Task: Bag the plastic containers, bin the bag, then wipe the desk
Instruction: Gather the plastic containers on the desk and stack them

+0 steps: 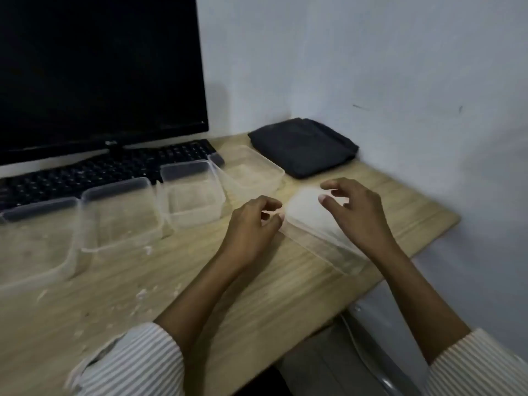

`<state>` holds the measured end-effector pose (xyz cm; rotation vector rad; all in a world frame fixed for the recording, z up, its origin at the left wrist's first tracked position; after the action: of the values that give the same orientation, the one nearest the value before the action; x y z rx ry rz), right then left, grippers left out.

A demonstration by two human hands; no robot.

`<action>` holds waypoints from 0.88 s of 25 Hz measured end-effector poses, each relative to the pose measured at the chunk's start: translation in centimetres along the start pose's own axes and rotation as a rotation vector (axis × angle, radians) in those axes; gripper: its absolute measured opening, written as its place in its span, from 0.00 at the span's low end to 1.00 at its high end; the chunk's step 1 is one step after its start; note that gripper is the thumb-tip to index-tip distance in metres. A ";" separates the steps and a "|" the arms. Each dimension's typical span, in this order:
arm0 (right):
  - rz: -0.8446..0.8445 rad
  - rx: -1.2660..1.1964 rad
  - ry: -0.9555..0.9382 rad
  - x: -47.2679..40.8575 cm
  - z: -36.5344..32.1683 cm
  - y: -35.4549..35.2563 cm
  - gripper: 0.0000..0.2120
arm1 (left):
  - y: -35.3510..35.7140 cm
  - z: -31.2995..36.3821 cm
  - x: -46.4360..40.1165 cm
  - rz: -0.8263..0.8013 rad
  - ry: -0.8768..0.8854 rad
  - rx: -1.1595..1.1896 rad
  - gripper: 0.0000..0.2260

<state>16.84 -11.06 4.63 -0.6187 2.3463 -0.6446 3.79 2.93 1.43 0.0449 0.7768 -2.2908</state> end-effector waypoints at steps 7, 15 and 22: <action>-0.287 0.375 -0.035 1.5 4.2 1.5 0.31 | 4.4 -1.6 -1.5 0.061 -0.029 -0.201 0.18; -0.249 0.420 -0.115 1.9 4.3 1.3 0.27 | 4.9 -2.5 -2.0 0.035 -0.016 -0.179 0.18; 0.150 0.622 -0.491 1.7 0.5 0.3 0.10 | 4.3 -1.9 -1.5 0.036 -0.030 -0.064 0.17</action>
<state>15.87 -11.96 3.38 -0.2682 1.6003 -0.9665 7.32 2.43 -1.96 -0.0049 0.8270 -2.2264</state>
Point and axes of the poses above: each hand's wrist, its own x-axis away from the middle knuckle, its own y-axis out of the palm, z = x × y, the point moved 5 cm from there along -x, towards the middle knuckle, and after that the axes turned 3 degrees about -y, right-handed, at the moved point
